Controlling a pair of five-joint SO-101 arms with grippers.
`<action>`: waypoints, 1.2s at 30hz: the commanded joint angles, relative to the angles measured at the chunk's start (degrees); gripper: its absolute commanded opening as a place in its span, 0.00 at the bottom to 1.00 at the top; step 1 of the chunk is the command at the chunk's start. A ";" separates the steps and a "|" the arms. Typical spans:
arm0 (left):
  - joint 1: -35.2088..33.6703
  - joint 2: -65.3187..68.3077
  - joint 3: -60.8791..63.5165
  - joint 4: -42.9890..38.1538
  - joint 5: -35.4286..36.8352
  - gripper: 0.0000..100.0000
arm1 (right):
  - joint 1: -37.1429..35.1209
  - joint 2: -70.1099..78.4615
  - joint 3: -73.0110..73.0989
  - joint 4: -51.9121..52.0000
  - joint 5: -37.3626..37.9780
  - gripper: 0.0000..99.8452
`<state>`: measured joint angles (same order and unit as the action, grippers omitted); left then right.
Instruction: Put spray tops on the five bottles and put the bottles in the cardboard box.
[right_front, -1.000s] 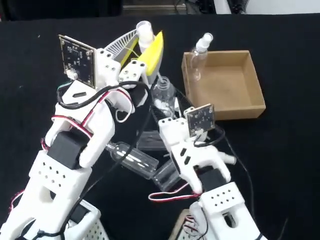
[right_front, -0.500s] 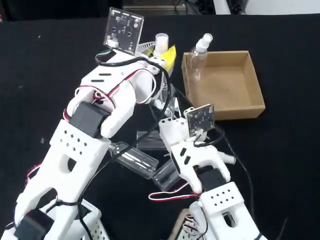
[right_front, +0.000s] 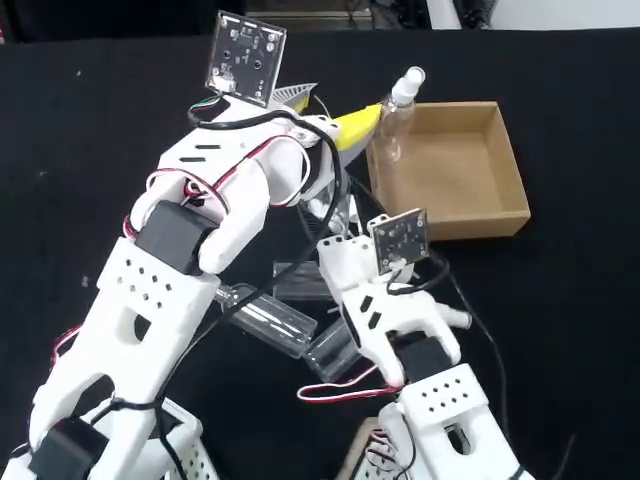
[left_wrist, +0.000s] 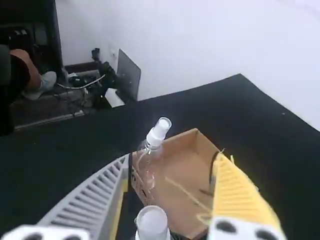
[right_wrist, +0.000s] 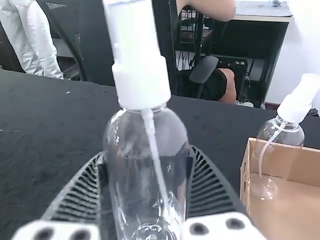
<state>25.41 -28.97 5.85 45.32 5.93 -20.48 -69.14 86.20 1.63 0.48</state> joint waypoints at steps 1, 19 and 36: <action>0.04 -0.62 -3.47 0.18 -0.26 0.25 | -0.44 -1.45 -0.92 -0.18 0.18 0.01; -4.79 -12.31 -5.85 5.63 0.09 0.25 | 1.67 -1.45 -1.98 2.90 0.09 0.01; -14.90 -32.26 -2.33 5.36 -0.26 0.25 | 55.30 -0.84 -22.73 27.69 2.64 0.01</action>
<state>16.18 -58.59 3.91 50.86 5.93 22.07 -69.14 66.68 29.58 1.01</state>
